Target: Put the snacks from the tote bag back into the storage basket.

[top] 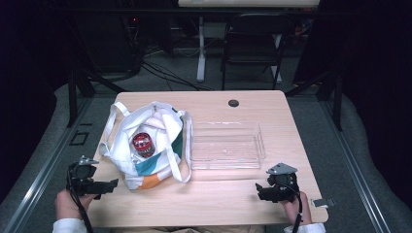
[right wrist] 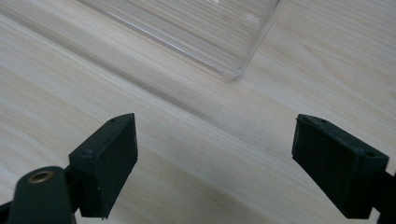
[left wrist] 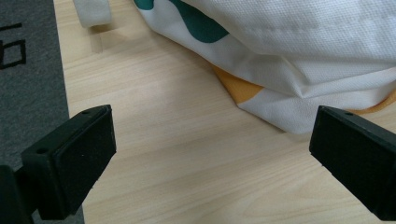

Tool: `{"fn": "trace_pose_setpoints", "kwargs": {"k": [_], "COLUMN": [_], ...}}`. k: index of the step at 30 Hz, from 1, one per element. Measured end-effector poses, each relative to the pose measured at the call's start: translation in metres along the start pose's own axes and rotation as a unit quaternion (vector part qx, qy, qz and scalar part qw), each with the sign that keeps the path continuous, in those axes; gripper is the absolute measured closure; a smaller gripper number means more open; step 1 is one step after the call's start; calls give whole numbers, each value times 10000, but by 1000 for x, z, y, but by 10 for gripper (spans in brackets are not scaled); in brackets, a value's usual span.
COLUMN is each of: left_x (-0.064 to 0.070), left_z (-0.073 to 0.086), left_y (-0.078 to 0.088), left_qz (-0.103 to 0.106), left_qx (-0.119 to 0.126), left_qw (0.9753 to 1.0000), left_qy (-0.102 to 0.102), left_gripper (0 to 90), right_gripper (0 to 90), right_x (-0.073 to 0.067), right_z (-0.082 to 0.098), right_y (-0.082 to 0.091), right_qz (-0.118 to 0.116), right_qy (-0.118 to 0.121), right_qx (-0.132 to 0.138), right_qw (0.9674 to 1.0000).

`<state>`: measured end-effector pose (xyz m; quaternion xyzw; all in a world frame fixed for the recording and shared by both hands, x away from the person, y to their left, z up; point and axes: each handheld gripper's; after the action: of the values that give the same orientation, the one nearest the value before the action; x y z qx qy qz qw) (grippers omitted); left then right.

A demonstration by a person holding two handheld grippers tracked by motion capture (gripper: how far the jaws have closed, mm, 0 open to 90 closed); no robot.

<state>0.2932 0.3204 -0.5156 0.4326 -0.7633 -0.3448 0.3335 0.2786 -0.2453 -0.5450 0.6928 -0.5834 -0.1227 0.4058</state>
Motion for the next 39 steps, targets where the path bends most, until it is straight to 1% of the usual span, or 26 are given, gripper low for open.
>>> {"fn": "trace_pose_setpoints", "kwargs": {"k": [5, 8, 11, 17, 20, 24, 28, 34, 35, 39], "left_x": [1, 1, 1, 1, 2, 3, 4, 5, 5, 6], "left_z": [-1, -1, 0, -1, -1, -3, -3, -4, -4, -5], "left_y": [1, 1, 1, 2, 1, 3, 2, 5, 6, 7], "left_qz": [-39, -34, -84, -54, -56, -107, -116, -143, -138, -161], "left_qx": [-3, -5, 24, -1, 3, 63, 29, 97, 109, 131], "left_qw": [10000, 10000, 9999, 10000, 10000, 9998, 9998, 9997, 9997, 9996], "left_qy": [-81, -89, -66, -84, -75, -145, -150, -171, -148, -190], "left_gripper": [10, 11, 11, 11, 11, 11, 10, 11, 11, 10], "right_gripper": [138, 138, 138, 138, 138, 138, 138, 138, 138, 138], "right_x": [0, 0, 0, -1, -1, -1, 0, 0, 0, 0], "right_z": [0, 0, 0, 0, 0, 0, 0, 0, 0, 0], "right_y": [0, 0, 0, 0, 0, 0, 0, 0, 0, 0], "right_qz": [5, 10, 12, 4, -6, 14, 17, 5, 5, 6], "right_qy": [-32, 7, 6, 18, -22, 7, 4, 9, 9, 10], "right_qx": [19, 2, -3, -4, 27, 8, 6, 4, 4, 3], "right_qw": [10000, 10000, 10000, 10000, 10000, 10000, 10000, 10000, 10000, 10000]}}
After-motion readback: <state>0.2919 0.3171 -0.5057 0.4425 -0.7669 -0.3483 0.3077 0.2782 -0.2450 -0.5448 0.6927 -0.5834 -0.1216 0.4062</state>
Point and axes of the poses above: each handheld gripper's, and its own axes: y roughly backward along the jaws, z roughly out of its underside, x roughly to its right, and after that the axes turned 13 degrees about z, right-handed
